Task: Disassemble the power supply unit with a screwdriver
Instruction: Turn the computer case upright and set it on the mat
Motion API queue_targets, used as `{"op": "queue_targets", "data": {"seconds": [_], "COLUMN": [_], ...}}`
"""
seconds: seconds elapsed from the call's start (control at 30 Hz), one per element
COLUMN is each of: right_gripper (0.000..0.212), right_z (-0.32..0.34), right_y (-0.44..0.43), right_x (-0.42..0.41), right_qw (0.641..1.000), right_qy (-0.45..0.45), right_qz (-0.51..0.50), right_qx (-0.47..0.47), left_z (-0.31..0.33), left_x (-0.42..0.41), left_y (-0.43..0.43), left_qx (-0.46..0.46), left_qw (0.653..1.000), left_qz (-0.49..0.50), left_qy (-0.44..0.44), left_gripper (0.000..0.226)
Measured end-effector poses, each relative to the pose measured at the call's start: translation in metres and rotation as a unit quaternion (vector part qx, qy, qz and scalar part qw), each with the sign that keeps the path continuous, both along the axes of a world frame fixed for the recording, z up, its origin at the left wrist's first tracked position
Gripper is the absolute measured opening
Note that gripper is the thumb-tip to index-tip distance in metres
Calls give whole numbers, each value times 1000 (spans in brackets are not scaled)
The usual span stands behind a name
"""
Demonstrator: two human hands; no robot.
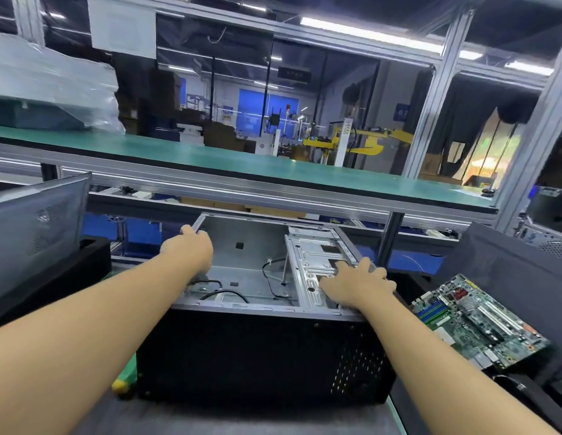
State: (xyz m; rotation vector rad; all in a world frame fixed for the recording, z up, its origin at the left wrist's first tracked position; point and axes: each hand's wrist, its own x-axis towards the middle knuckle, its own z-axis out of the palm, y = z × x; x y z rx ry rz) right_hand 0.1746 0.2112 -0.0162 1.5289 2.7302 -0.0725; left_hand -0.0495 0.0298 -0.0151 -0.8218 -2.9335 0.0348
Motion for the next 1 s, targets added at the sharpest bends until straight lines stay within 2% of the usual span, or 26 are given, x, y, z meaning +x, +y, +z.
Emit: {"op": "queue_targets", "data": {"seconds": [0.1,0.33,0.4,0.5,0.57,0.63,0.7,0.77,0.8,0.87,0.93,1.0], "right_gripper": [68,56,49,41,38,42,61,78,79,65,44,53], "right_z": [1,12,17,23,31,33,35,34,31,23,16,11], "right_y": [11,60,64,31,-15,-66,-109,-138,-146,-153,-153,-148], "right_x": [-3,3,3,-12,-24,-33,-36,-36,-35,-30,-26,-23], "right_qw": [1000,998,997,986,972,951,925,906,898,898,910,905], "right_qy": [1,3,11,67,98,87,81,47,21,1,22,36], "right_qz": [6,60,74,127,209,287,333,367,385,405,409,424], "right_qx": [-8,-21,12,85,38,-74,-164,-207,-210,-170,-62,1], "left_z": [4,12,10,8,7,4,2,0,0,2,1,-4], "left_x": [-1,24,26,16,7,-2,-9,-11,-12,-10,-7,-3], "left_y": [-5,-8,-8,-15,-22,-26,-30,-32,-32,-32,-32,-32], "left_qx": [-6,69,81,110,110,112,72,22,18,26,21,27], "left_qw": [1000,994,992,991,990,977,958,955,954,950,951,954], "left_qz": [-4,-27,-36,-58,-84,-166,-262,-285,-290,-301,-291,-277], "left_qy": [4,-77,-85,-39,19,69,87,74,69,79,97,112], "left_gripper": [49,20,28,33,43,43,44,46,46,45,45,42]}}
